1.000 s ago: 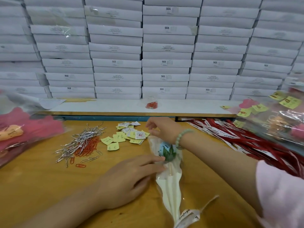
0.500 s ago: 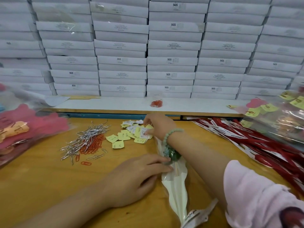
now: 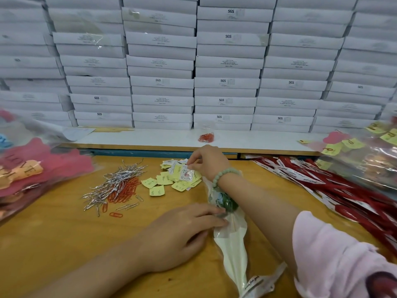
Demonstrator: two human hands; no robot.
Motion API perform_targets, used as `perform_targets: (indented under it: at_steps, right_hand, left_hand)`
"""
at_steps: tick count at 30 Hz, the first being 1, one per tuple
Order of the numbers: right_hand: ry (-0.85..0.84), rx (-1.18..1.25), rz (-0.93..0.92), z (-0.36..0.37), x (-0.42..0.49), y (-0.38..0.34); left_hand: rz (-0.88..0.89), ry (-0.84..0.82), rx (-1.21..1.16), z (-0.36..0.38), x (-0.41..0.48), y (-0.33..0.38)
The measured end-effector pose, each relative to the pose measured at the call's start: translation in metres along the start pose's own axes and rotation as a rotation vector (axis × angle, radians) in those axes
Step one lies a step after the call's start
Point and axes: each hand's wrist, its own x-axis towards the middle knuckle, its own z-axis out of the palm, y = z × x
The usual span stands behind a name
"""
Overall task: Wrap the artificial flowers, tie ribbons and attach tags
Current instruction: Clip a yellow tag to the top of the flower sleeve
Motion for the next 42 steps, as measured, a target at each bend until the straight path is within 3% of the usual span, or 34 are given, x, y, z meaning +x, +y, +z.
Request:
perform_targets:
  at_steps: [5, 15, 23, 35, 42]
  right_hand:
    - [0.018, 0.025, 0.000, 0.000, -0.001, -0.003]
    - [-0.103, -0.026, 0.036, -0.007, -0.003, -0.004]
    - [-0.137, 0.123, 0.161, -0.002, -0.003, -0.015]
    - [-0.091, 0.168, 0.171, -0.002, 0.001, -0.015]
    - [-0.086, 0.459, 0.161, -0.020, -0.011, -0.013]
  left_hand:
    - [0.005, 0.005, -0.003, 0.001, 0.000, -0.001]
    - [0.007, 0.006, -0.004, -0.001, -0.001, 0.001]
    - [0.007, 0.009, -0.002, -0.001, 0.000, 0.002]
    - [0.005, 0.009, 0.001, 0.000, 0.000, 0.001]
    - [0.024, 0.018, 0.002, -0.003, -0.002, 0.003]
